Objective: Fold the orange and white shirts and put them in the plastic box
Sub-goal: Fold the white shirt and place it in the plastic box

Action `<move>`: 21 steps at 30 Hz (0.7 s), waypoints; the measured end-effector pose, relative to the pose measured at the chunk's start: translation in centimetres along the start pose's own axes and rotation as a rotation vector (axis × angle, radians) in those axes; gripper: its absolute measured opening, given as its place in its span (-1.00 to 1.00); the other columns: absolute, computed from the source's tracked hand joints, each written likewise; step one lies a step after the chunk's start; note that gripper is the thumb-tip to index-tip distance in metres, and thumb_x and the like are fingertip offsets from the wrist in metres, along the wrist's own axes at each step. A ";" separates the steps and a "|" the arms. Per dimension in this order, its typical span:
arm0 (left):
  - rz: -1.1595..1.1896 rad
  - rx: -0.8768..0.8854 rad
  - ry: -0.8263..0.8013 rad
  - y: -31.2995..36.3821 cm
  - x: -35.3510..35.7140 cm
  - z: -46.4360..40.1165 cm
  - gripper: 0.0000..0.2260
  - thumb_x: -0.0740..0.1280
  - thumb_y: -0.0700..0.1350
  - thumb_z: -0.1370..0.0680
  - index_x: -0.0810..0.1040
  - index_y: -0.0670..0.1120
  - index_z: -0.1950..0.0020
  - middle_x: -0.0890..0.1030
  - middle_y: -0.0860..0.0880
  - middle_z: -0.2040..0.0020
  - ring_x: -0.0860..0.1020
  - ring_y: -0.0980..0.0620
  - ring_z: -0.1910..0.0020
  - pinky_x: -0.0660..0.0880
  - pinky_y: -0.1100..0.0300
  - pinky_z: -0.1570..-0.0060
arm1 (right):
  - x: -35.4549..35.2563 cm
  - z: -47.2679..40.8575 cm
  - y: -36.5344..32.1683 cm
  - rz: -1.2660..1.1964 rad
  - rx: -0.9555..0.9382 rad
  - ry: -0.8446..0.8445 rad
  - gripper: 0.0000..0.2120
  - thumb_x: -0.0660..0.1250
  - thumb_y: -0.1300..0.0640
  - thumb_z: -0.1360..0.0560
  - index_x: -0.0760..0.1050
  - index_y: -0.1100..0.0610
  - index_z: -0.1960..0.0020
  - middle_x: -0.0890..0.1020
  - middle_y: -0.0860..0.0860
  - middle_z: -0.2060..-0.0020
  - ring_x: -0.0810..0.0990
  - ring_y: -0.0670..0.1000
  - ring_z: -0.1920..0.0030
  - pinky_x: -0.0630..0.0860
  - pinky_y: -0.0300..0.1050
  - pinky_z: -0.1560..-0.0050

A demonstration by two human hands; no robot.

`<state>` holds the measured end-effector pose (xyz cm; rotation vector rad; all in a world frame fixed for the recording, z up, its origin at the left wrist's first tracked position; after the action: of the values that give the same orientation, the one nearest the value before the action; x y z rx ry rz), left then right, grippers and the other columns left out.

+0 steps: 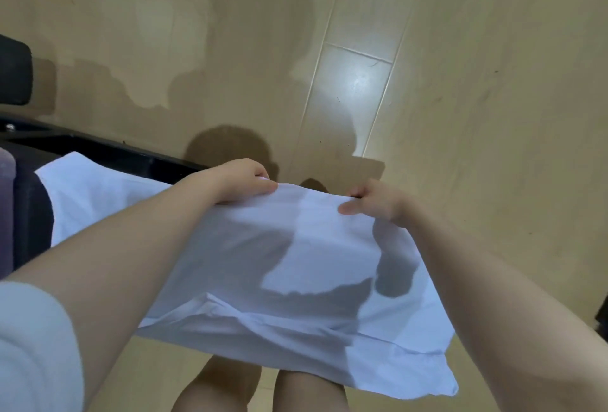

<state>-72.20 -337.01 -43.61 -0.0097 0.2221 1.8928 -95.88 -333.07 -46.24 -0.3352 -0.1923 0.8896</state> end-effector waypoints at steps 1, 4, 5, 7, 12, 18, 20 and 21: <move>0.069 0.041 0.051 0.3 -0.6 0.7 -0.81 0.23 0.05 -0.50 0.55 -0.01 0.02 0.58 0.05 0.08 0.54 0.04 0.10 0.43 0.19 0.19 | -0.5 0.8 -0.4 0.038 -0.032 0.040 -0.81 0.38 0.04 -0.37 0.45 0.11 0.33 0.43 0.00 0.33 0.40 0.02 0.26 0.32 -0.09 0.13; 0.141 0.185 0.162 1.1 -2.0 3.5 -0.93 0.30 -0.05 -0.48 0.47 -0.02 0.17 0.50 0.03 0.22 0.44 0.05 0.26 0.34 0.20 0.30 | -1.3 4.1 -1.7 0.186 -0.095 0.142 -0.82 0.36 0.10 -0.43 0.39 0.12 0.25 0.41 -0.07 0.40 0.37 -0.04 0.33 0.29 -0.14 0.27; 0.114 0.238 0.192 1.2 -2.1 4.4 -0.90 0.32 -0.08 -0.48 0.44 -0.04 0.21 0.47 0.03 0.25 0.41 0.05 0.28 0.32 0.19 0.31 | -1.2 5.4 -2.1 0.249 -0.115 0.171 -0.80 0.35 0.11 -0.44 0.35 0.10 0.26 0.40 -0.08 0.40 0.37 -0.04 0.33 0.28 -0.16 0.30; -0.013 0.361 0.312 1.1 -2.2 6.4 -0.88 0.33 -0.14 -0.49 0.41 -0.08 0.21 0.43 0.02 0.27 0.39 -0.01 0.26 0.30 0.15 0.30 | -0.5 8.0 -2.5 0.409 -0.159 0.271 -0.76 0.30 0.14 -0.46 0.27 0.07 0.31 0.39 -0.05 0.40 0.40 0.07 0.27 0.28 -0.09 0.31; -0.538 0.816 0.756 -1.1 1.5 12.2 -0.95 0.18 -0.10 -0.38 0.31 -0.03 0.22 0.52 -0.08 0.38 0.50 -0.10 0.42 0.36 0.18 0.41 | 4.2 14.2 -1.1 0.897 -0.186 0.749 -0.88 0.37 0.23 -0.37 0.47 0.18 0.12 0.54 0.09 0.26 0.56 0.16 0.23 0.18 -0.14 0.43; -0.777 0.411 0.615 -5.6 8.9 12.5 -0.73 0.23 -0.41 -0.34 0.53 -0.14 0.06 0.59 -0.16 0.09 0.58 -0.18 0.09 0.44 0.00 0.09 | 11.4 16.1 3.7 0.837 -0.180 0.728 -0.62 0.53 0.32 -0.07 0.57 0.21 0.14 0.64 0.12 0.23 0.61 0.19 0.23 0.58 -0.05 0.10; -0.706 0.220 0.565 -5.6 10.0 12.4 -0.79 0.23 -0.24 -0.46 0.49 -0.16 -0.08 0.52 -0.17 -0.08 0.48 -0.19 -0.11 0.35 0.00 -0.07 | 11.5 16.4 4.2 0.725 -0.236 0.747 -0.68 0.43 0.32 -0.22 0.56 0.26 0.02 0.64 0.19 0.05 0.61 0.26 0.07 0.54 0.03 -0.02; -0.653 0.205 0.587 -4.9 10.2 12.7 -0.78 0.24 -0.14 -0.46 0.49 -0.17 -0.07 0.51 -0.17 -0.07 0.46 -0.20 -0.10 0.35 0.01 -0.05 | 11.1 16.8 4.1 0.641 -0.257 0.771 -0.71 0.35 0.30 -0.31 0.54 0.27 -0.04 0.61 0.22 -0.04 0.58 0.28 -0.02 0.50 0.04 -0.09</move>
<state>-69.63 -323.87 -33.07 -0.4499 0.7181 1.1701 -97.11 -318.50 -31.80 -0.9866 0.5508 1.2980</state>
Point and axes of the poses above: each hand's wrist, its own z-axis away from the middle knuckle, its own x-axis out of the palm, y = z × x, the point moved 4 cm from there along -z, towards the middle knuckle
